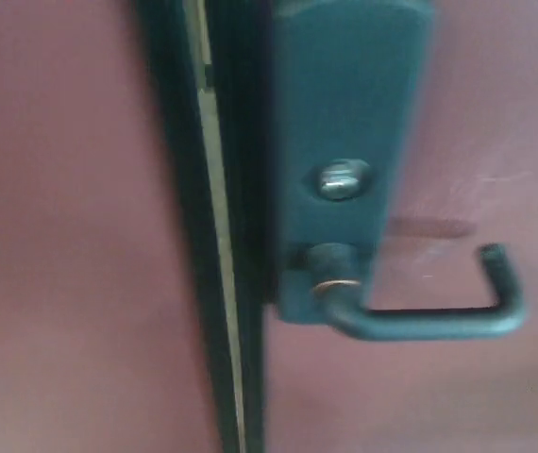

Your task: The robot walks towards the door handle and put its right hand on it and twist the handle

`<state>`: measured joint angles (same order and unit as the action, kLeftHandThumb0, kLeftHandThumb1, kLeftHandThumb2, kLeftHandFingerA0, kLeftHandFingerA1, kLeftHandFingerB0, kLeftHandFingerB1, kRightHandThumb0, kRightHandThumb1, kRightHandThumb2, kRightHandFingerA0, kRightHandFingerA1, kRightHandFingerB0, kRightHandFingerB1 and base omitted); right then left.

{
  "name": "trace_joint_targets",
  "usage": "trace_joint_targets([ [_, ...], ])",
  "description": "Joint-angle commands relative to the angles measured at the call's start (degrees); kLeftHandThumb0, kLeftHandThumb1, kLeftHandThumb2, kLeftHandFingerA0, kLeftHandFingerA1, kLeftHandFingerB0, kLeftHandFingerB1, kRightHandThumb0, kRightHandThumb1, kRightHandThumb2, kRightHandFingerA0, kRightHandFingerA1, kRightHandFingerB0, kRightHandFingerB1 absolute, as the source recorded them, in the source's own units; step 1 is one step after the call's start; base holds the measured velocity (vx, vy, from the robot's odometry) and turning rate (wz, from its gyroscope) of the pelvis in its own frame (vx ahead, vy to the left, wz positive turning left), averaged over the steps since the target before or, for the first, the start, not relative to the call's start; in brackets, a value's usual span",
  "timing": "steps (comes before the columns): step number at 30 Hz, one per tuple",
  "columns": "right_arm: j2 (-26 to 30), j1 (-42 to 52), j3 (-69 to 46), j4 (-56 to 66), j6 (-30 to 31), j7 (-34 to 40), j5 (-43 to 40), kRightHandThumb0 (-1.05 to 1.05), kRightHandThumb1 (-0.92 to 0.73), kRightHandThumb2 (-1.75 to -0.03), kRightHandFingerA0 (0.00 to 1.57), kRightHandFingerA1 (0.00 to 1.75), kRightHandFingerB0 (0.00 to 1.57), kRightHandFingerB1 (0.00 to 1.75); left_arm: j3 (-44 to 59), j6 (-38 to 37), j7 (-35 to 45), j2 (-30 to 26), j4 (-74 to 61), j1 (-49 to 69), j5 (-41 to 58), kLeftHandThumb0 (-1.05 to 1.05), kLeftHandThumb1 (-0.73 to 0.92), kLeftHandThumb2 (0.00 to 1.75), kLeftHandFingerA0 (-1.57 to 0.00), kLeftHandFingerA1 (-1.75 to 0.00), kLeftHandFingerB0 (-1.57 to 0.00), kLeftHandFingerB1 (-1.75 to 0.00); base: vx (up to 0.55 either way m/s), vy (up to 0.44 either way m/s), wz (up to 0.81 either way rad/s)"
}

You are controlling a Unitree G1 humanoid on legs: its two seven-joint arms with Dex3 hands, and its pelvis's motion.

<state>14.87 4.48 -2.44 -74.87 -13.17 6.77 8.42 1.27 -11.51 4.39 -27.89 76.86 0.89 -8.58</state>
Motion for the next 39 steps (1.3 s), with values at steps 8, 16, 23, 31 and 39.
trace_joint_targets([
  [8,0.2,0.1,0.9,0.7,0.1,-0.1,0.4,-0.09,-0.66,-0.57,0.74,0.54,0.57,0.45,-0.1,0.3,0.7,-0.1,0.0,-0.3,-0.6,-0.25,0.52,0.61,-0.78,-0.74,-0.59,-0.67,0.04,0.170,0.02],
  [16,-0.2,-0.9,1.2,1.1,1.5,-0.2,0.2,-0.09,-0.65,-0.57,0.74,0.54,0.56,0.45,0.4,0.6,0.6,0.2,0.3,-0.5,-0.3,-0.26,0.52,0.60,-0.80,-0.76,-0.59,-0.67,-0.02,-0.021,0.01],
  [23,0.0,-2.0,1.5,0.8,1.5,-0.7,0.4,-0.08,-0.65,-0.57,0.75,0.54,0.56,0.45,0.9,0.7,1.0,0.1,0.2,-0.9,0.0,-0.25,0.52,0.60,-0.80,-0.76,-0.59,-0.67,-0.03,-0.033,0.01],
  [31,0.2,-2.8,1.1,0.9,1.6,-1.9,-0.5,-0.07,-0.66,-0.58,0.73,0.54,0.56,0.45,1.6,0.3,1.4,0.0,0.1,-0.1,0.2,-0.25,0.52,0.60,-0.78,-0.75,-0.60,-0.67,0.00,0.000,0.00],
  [39,1.2,-2.0,-8.4,11.5,-0.1,-10.7,-10.0,-0.09,-0.67,-0.59,0.61,0.53,0.52,0.47,2.0,0.1,1.8,-0.5,-0.3,-0.9,0.2,-0.27,0.52,0.59,-0.78,-0.74,-0.60,-0.66,0.00,0.000,0.00],
])
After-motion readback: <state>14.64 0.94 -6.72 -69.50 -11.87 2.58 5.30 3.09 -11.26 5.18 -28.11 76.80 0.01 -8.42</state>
